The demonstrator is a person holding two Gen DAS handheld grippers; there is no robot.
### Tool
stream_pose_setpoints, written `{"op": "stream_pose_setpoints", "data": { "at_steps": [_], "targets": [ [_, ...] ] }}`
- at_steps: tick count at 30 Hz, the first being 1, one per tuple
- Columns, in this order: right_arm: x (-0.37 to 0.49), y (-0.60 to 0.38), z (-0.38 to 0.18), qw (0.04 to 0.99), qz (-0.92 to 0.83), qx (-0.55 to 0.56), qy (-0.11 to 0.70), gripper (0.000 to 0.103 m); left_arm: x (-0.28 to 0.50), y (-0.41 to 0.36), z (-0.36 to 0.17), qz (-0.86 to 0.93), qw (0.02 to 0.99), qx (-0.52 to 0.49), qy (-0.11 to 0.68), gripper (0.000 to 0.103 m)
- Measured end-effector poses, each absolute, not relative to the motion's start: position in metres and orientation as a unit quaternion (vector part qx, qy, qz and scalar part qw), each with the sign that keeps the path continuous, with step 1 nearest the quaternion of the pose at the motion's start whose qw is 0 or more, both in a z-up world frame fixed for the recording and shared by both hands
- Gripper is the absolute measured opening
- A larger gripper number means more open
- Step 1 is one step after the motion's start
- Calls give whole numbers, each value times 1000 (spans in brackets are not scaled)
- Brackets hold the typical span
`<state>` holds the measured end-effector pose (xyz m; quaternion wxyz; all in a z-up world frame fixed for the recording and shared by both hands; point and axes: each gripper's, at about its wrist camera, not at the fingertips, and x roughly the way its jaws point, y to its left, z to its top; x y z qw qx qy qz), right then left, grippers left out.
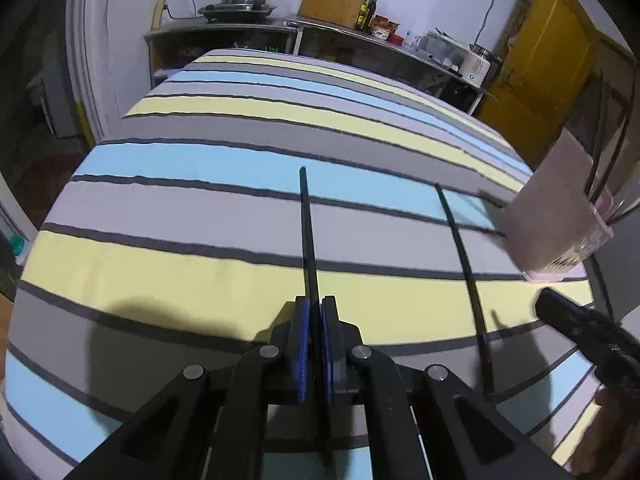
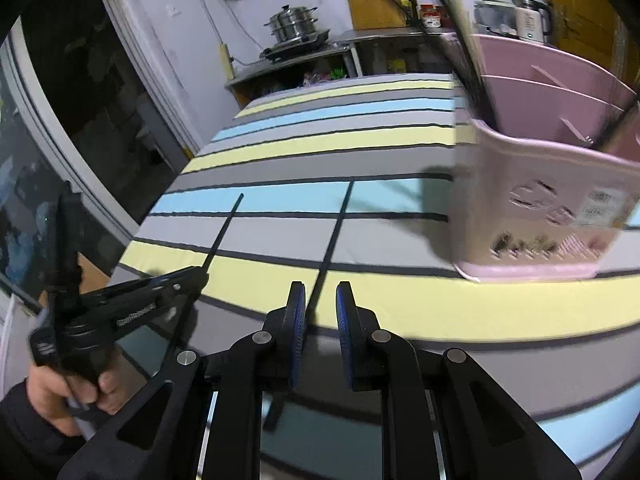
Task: Organize utensils
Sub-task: 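Close the left tool on a black chopstick while the right tool grasps another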
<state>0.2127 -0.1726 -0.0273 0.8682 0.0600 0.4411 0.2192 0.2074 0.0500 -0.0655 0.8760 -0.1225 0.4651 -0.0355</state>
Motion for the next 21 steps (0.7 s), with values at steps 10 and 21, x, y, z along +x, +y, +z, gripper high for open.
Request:
{"op": "stream_pose_setpoints", "data": {
  "at_steps": [10,21],
  "targets": [
    [256,-144,-49,861,207,33,463,16,243,58,-69,-53,870,-131,472,7],
    [280,-132,-61,857,167,10,488,16,255,44,-70,-51,877,-66,473,7]
  ]
}}
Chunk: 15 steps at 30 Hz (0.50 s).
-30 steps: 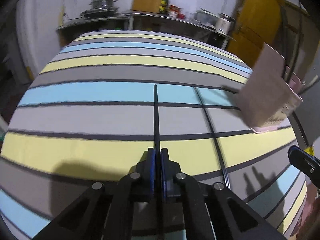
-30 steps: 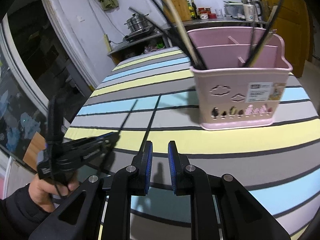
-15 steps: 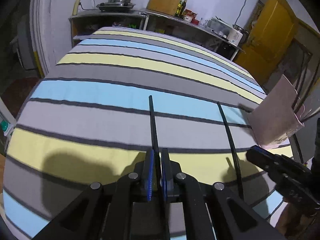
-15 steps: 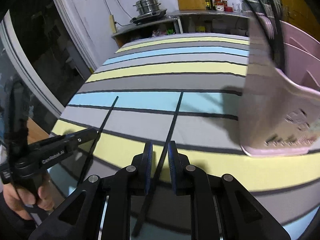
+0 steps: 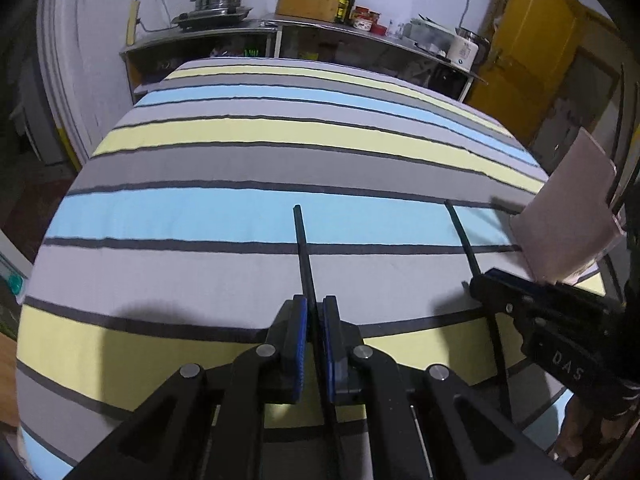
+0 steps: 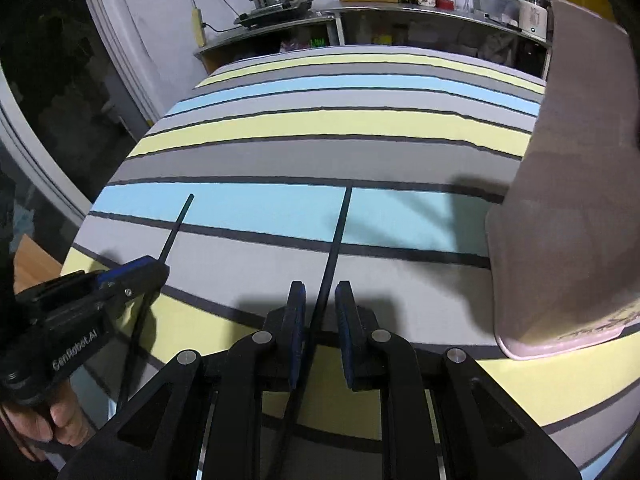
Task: Organize utensils
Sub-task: 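Close the left tool on a black chopstick while the right tool grasps another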
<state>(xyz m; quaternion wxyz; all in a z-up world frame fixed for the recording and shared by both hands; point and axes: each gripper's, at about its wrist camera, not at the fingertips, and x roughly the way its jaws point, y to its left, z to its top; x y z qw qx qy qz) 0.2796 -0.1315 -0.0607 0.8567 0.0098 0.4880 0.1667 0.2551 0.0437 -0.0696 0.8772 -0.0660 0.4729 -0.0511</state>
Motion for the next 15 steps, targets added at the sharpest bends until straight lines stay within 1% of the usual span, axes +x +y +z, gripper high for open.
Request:
{"op": "stream_pose_setpoints", "data": {
  "at_steps": [5,6,7,15],
  "targets": [
    [287,-127,-59,853,157,7,498,15,260,38,-68,-43,876,-45,478,7],
    [289,-126,-59,853,155,3,499,11,260,38,-68,-42,876,-44,478,7],
    [289,-126,-58,853,153,-1,499,8,261,38,-68,-42,876,-44,478,7],
    [280,-133,-51,847,173,17,502,6,256,42,-65,-41,874,-68,479,5]
  ]
}}
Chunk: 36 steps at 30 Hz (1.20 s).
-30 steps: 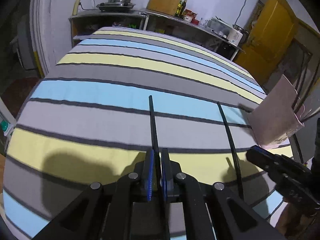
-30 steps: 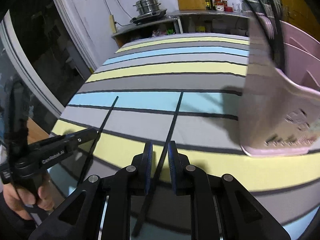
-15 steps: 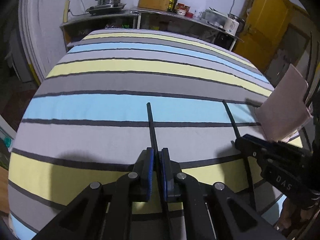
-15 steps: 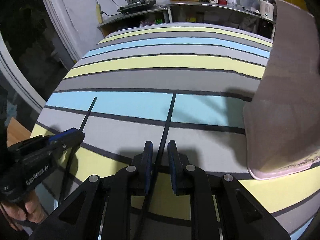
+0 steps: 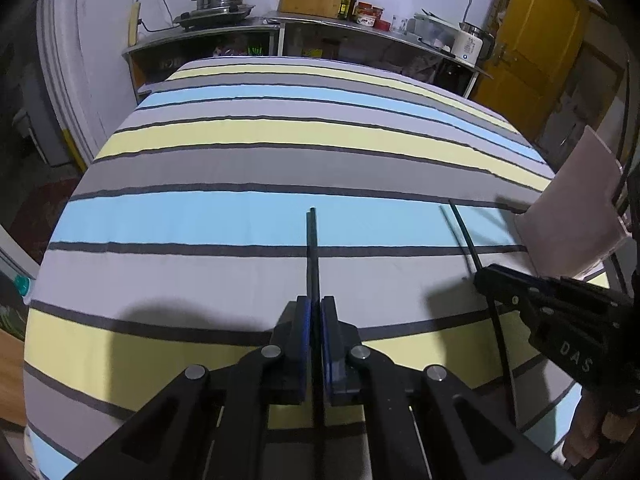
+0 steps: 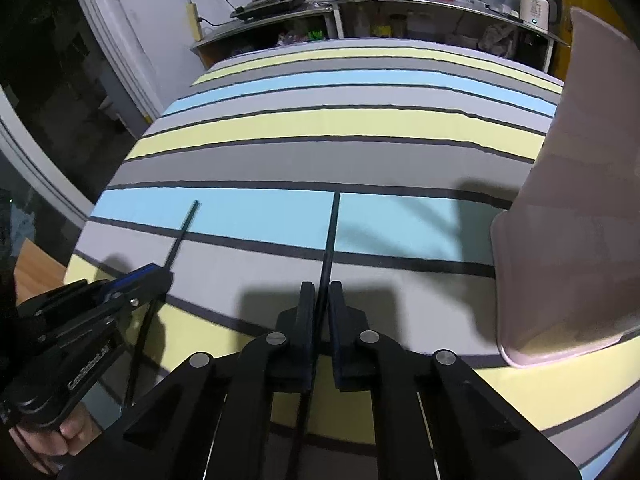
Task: Organize utensils
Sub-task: 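Close the left tool on a black chopstick while the right tool grasps another, then lift both held chopsticks upright and carry them over the pink caddy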
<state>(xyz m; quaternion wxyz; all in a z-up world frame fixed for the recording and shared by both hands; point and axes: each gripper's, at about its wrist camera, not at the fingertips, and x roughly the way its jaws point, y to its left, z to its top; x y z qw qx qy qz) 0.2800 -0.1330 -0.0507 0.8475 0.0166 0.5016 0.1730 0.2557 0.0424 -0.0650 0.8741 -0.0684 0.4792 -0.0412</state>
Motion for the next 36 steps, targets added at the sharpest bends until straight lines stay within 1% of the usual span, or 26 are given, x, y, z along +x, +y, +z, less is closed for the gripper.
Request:
{"op": "stream_pose_setpoints", "data": {
  "at_steps": [9,25,31,36],
  "targets": [
    [251,-136,-22,857,199,29,474,6,230,43,-31,-61,888,-80,449,5],
    [207,-172,55,890,209,57,401,6,194,31,57,-128,911,-92,381,5],
    [198,-185,75,901,205,66,377,6,189,25,78,-146,914,-94,367,5],
    [192,-197,84,906,200,72,366,6,185,20,84,-157,913,-92,366,5]
  ]
}}
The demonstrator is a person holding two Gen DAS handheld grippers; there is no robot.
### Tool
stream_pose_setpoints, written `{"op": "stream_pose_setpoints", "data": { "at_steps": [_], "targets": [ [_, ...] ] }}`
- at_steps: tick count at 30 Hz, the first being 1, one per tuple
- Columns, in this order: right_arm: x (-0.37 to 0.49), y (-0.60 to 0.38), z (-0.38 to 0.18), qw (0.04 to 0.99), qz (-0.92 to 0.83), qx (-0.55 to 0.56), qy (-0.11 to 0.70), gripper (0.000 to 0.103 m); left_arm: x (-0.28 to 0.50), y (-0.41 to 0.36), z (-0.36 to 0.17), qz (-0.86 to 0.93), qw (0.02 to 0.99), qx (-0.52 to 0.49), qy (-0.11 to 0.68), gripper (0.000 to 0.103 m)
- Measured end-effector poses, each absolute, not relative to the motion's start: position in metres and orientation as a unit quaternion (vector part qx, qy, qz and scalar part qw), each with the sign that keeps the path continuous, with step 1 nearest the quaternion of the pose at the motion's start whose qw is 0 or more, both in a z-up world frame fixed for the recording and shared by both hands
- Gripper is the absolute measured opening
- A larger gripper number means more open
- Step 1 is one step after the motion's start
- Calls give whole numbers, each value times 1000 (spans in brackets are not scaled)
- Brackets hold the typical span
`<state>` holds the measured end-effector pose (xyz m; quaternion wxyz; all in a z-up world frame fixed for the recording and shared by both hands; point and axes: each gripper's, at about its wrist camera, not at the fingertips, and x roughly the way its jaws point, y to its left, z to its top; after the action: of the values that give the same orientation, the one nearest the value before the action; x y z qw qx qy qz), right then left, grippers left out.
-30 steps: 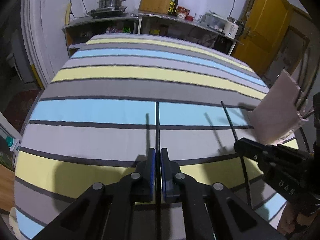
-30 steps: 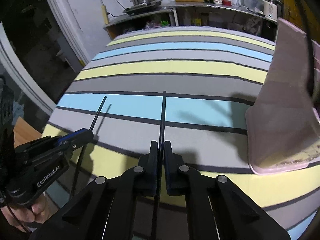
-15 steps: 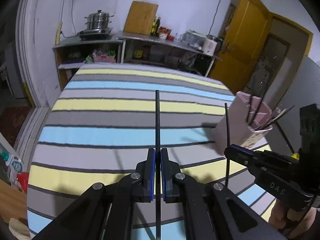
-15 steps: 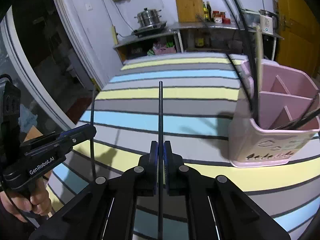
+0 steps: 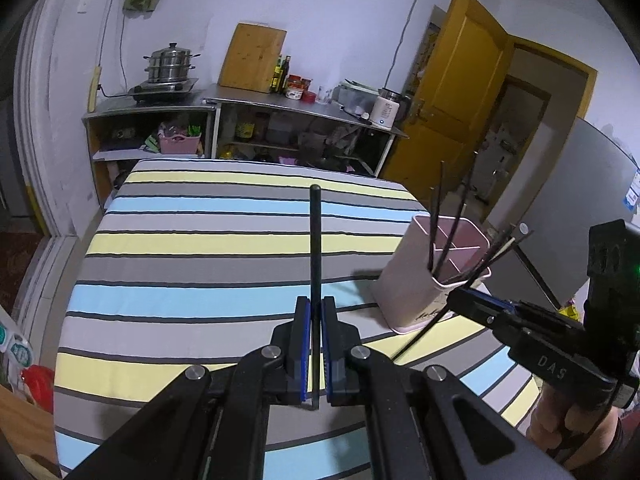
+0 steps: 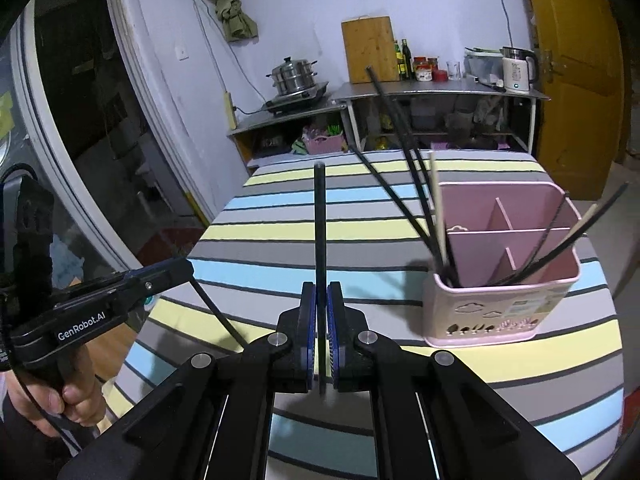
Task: Organize utensils
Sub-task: 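Lift both held chopsticks upright and carry them over the pink caddy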
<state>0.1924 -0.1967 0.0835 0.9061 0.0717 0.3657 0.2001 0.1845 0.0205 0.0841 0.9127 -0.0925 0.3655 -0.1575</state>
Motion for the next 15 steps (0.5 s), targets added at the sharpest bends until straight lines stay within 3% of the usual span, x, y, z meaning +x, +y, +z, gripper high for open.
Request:
{"op": "stream_pose_setpoints", "data": {
  "at_steps": [15],
  "targets": [
    [170,-235,100,917,175,88,347,6,177,-19,104,-200,906,-84,364,5]
  ]
}}
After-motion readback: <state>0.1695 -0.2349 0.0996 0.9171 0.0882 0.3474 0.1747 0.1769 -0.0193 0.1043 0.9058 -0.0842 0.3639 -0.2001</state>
